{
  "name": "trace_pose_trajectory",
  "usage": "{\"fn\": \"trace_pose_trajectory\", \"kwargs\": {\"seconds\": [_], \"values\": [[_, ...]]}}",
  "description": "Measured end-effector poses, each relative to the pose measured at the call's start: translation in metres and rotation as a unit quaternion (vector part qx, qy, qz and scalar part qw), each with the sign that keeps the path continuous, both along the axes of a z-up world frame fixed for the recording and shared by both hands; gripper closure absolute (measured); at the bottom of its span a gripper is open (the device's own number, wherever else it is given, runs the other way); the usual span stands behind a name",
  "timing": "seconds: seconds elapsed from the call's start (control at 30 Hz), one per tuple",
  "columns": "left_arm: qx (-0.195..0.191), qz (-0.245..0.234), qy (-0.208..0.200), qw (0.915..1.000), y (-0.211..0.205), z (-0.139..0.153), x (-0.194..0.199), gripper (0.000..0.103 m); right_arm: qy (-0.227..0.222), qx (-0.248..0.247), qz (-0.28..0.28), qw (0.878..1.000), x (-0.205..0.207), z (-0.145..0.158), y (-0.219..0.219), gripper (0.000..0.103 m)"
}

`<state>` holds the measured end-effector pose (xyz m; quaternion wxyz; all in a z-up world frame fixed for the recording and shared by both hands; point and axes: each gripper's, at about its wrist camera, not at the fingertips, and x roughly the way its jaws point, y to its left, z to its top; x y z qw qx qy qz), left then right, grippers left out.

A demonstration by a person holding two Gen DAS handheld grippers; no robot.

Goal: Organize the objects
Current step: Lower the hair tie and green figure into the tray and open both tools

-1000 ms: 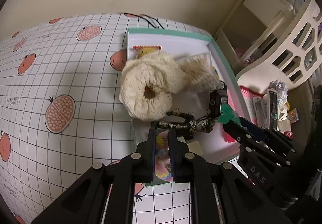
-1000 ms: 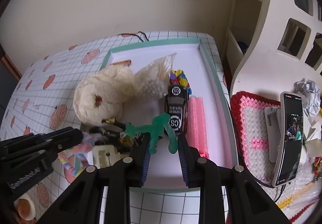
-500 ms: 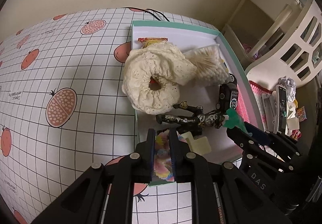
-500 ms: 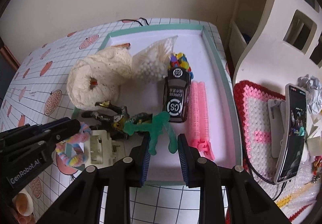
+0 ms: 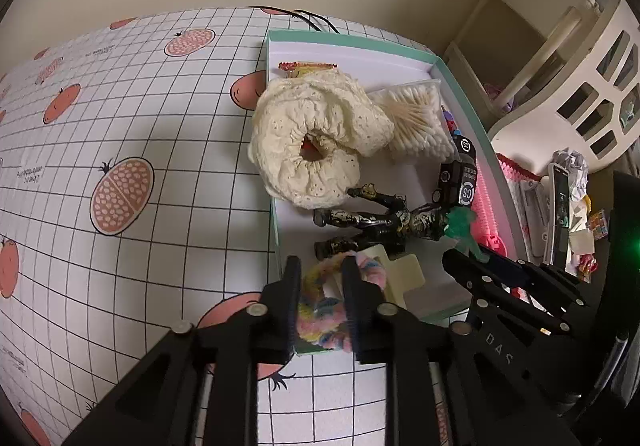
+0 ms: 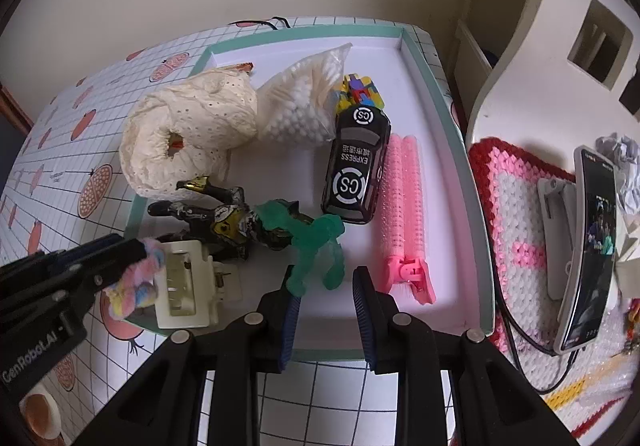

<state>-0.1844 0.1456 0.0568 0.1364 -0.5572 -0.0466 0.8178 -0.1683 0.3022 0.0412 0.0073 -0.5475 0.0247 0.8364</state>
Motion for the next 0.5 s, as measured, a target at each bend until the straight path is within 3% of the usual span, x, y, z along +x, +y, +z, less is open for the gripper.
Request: {"fn": "trace_pose_trajectory", "kwargs": {"seconds": [0.17, 0.23, 0.5], "values": [[0.025, 0.002, 0.001, 0.9997, -0.005, -0.001, 0.003, 0.066, -0.003, -0.003, -0.003, 1.000, 0.001, 0.001, -0.001, 0.072], [0.030, -0.002, 0.003, 0.9995, -0.006, 0.000, 0.005, 0.057, 0.001, -0.003, -0.008, 1.000, 0.002, 0.003, 0.000, 0.062], [0.040, 0.005, 0.017, 0.9990, -0.012, 0.005, 0.010, 0.051, 0.005, 0.005, -0.018, 1.000, 0.007, 0.007, 0.002, 0.062]]}}
